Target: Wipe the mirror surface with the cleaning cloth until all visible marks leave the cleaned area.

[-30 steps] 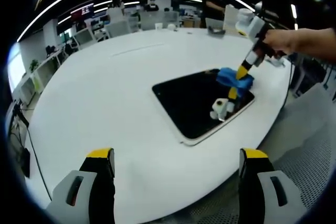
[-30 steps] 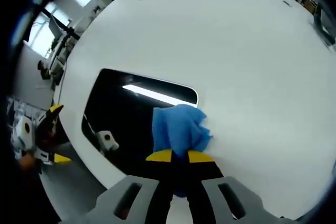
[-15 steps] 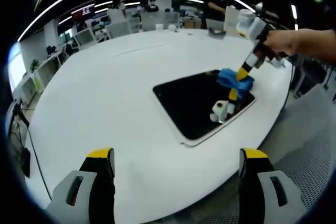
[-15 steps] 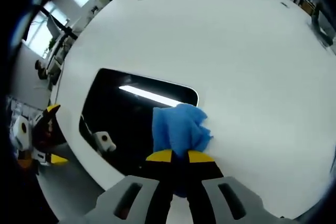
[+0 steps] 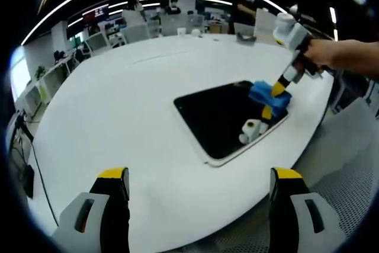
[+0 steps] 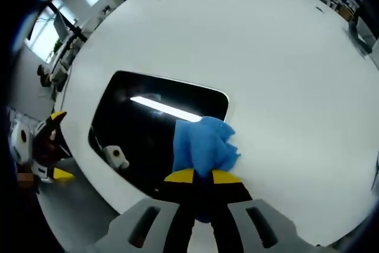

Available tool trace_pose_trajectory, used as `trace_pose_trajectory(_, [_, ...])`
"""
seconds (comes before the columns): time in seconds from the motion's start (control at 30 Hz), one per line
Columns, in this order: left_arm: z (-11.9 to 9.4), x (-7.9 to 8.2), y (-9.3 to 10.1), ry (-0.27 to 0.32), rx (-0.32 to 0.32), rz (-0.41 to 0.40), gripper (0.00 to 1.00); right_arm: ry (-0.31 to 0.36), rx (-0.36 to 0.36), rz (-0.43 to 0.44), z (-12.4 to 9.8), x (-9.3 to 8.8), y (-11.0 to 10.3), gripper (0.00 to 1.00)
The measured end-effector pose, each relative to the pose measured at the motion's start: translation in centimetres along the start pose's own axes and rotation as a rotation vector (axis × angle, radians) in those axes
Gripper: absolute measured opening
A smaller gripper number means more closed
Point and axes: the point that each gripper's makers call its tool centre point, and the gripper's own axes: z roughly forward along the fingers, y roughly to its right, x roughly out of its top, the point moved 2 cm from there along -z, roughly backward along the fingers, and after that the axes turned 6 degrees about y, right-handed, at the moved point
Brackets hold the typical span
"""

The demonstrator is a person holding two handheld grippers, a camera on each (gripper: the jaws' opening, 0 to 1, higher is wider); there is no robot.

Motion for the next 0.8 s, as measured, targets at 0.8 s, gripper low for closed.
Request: trace_pose_trajectory(0.8, [0.0,0.0,0.4,0.002,-0.02,0.003,0.99,-0.019,0.021,0.025,-0.7,-1.5,-0.6,0.03])
